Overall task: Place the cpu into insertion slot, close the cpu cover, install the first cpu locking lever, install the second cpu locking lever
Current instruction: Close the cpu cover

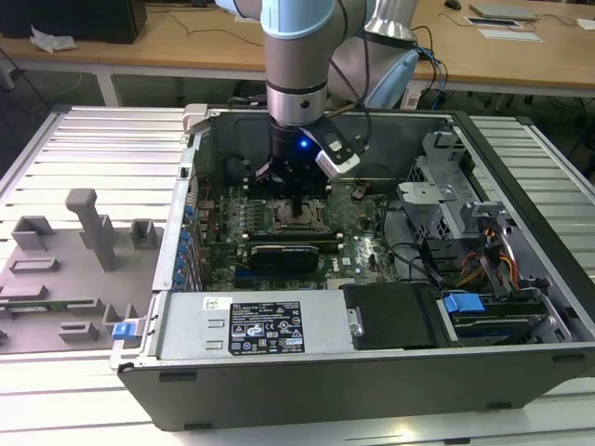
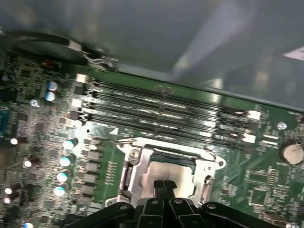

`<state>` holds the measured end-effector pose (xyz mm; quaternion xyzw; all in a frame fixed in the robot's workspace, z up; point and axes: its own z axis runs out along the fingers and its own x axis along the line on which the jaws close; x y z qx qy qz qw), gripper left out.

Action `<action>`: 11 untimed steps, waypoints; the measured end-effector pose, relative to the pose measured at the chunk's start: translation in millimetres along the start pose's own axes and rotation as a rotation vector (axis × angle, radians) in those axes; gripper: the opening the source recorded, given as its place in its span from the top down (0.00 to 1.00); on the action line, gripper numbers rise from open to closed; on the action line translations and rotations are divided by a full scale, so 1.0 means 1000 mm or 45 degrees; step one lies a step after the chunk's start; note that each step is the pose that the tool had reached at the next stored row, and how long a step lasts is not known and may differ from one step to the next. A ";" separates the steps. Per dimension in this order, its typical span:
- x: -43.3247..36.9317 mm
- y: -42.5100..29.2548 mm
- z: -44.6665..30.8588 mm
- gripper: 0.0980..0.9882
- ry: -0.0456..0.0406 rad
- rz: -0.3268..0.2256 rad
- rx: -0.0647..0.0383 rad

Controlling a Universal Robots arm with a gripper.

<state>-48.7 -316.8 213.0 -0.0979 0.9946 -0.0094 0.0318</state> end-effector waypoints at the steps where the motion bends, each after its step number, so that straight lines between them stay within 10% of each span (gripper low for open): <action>1: -0.0014 -0.0003 0.0000 0.99 0.000 0.000 0.000; 11: -0.0035 -0.0009 -0.0250 0.99 -0.006 0.020 0.002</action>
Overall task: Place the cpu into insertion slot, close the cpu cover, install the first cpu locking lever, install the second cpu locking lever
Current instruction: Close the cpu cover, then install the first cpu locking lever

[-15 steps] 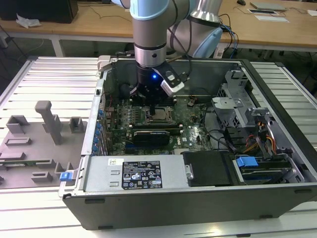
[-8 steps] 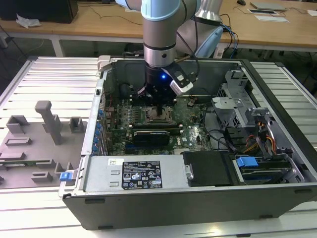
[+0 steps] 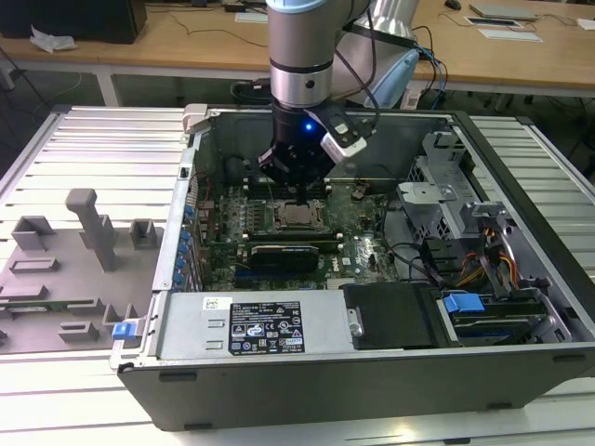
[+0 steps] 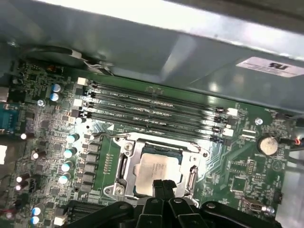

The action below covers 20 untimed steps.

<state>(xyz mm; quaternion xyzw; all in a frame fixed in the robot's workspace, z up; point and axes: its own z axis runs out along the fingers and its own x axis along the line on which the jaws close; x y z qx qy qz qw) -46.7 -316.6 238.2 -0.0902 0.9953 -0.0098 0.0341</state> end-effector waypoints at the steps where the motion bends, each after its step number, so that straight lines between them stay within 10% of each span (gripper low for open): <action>1: 0.0000 -0.0001 -0.0001 0.99 0.001 0.022 0.002; 20: 0.0000 0.0000 -0.0001 0.99 0.003 0.101 0.007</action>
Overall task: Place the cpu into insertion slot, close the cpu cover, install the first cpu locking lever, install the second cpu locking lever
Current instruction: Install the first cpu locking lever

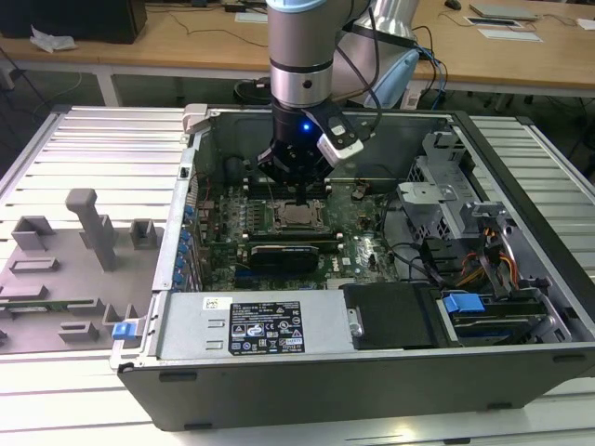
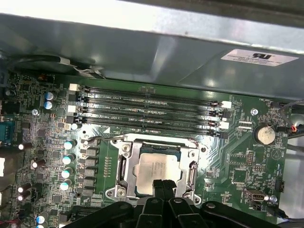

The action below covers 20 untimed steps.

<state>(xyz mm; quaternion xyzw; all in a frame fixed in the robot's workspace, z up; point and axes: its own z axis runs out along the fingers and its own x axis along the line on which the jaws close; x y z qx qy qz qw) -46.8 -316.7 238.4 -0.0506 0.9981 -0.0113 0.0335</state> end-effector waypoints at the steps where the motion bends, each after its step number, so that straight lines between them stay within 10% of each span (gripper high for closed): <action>1: 0.0006 0.0001 0.0000 0.99 0.000 0.001 0.000; 20: 0.0586 0.0059 -0.0040 0.99 -0.007 0.000 -0.003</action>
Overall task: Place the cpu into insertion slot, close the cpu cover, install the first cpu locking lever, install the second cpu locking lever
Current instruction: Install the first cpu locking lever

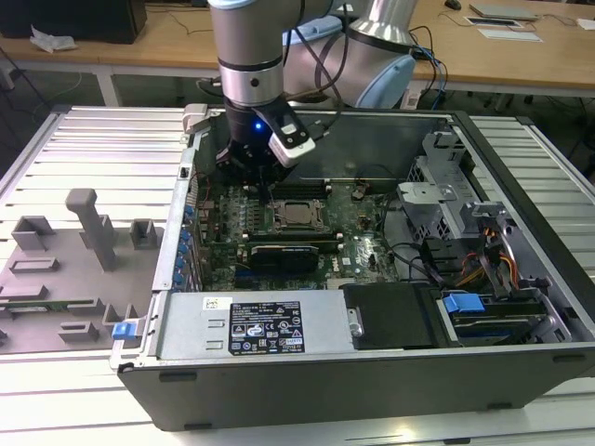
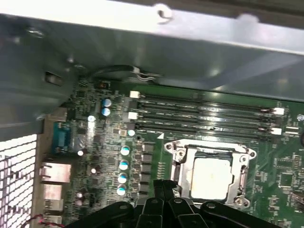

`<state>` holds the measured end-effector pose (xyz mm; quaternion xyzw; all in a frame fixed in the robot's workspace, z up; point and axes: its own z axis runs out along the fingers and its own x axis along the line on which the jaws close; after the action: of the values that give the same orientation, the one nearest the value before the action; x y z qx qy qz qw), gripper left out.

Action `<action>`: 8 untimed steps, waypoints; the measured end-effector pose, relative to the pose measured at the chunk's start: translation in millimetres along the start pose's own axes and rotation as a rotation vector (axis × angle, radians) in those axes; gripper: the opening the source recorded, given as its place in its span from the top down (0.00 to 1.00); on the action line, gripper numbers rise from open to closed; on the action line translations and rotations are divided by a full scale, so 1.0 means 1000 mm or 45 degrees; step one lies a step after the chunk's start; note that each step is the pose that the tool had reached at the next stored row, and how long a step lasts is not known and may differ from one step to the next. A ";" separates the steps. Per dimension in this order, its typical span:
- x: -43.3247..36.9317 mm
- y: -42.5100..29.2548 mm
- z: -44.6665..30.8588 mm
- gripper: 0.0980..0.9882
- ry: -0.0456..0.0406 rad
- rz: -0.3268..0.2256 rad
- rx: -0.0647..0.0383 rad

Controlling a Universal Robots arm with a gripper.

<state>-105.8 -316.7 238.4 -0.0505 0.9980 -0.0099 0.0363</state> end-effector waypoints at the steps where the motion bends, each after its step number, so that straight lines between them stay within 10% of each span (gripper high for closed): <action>1: 0.0001 0.0000 -0.0005 0.99 0.000 0.000 0.000; 8: -0.0006 -0.0003 -0.0127 0.99 -0.005 0.000 -0.002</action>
<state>-106.1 -316.7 251.0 -0.0504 0.9979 -0.0089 0.0384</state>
